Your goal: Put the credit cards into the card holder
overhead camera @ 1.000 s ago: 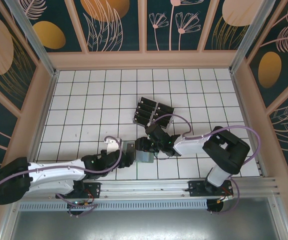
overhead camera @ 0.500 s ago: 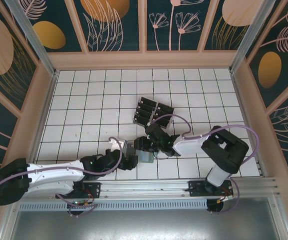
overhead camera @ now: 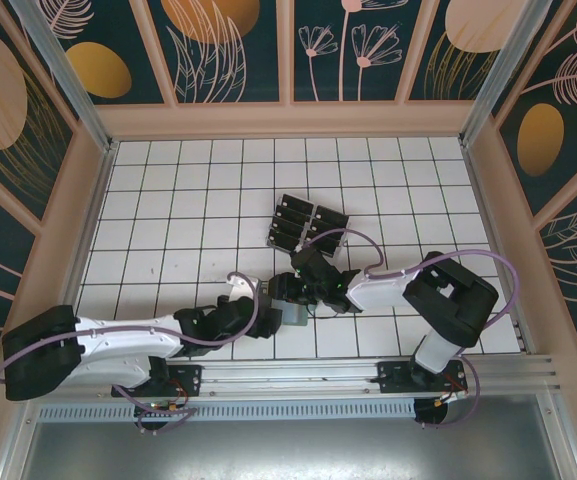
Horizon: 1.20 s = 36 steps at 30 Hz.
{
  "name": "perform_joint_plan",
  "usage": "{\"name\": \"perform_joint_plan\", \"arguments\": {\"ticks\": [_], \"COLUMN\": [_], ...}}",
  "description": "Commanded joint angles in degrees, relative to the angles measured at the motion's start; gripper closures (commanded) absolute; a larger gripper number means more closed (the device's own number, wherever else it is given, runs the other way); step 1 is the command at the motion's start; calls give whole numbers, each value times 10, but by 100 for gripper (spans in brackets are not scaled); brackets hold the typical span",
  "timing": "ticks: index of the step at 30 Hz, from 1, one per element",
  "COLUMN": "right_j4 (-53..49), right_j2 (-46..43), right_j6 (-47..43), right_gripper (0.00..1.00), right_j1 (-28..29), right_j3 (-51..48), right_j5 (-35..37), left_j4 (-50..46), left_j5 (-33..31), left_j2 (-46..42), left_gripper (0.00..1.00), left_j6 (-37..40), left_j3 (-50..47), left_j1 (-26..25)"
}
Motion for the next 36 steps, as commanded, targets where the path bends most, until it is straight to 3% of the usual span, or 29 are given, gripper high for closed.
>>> {"name": "perform_joint_plan", "arguments": {"ticks": [1,14,29,36], "right_j4": [10,7,-26,-11], "right_j2": [6,-12,-126,-128], "right_j6": [8,7,18,33], "right_gripper": [55,55,54,54], "right_j1": [5,6,-1,4], "right_j3": [-12,-14,-51,-71], "right_j5": [-9,-6,35,35], "left_j4": [7,-34,-60,-58], "left_j5": [-22,-76,-96,-97], "left_j2": [10,75,74,71], "left_gripper": [1,1,1,1], "left_j6": [8,-21,-70,-72], "left_j3": [17,35,18,12], "left_j1": [-4,-5,-5,-5]}}
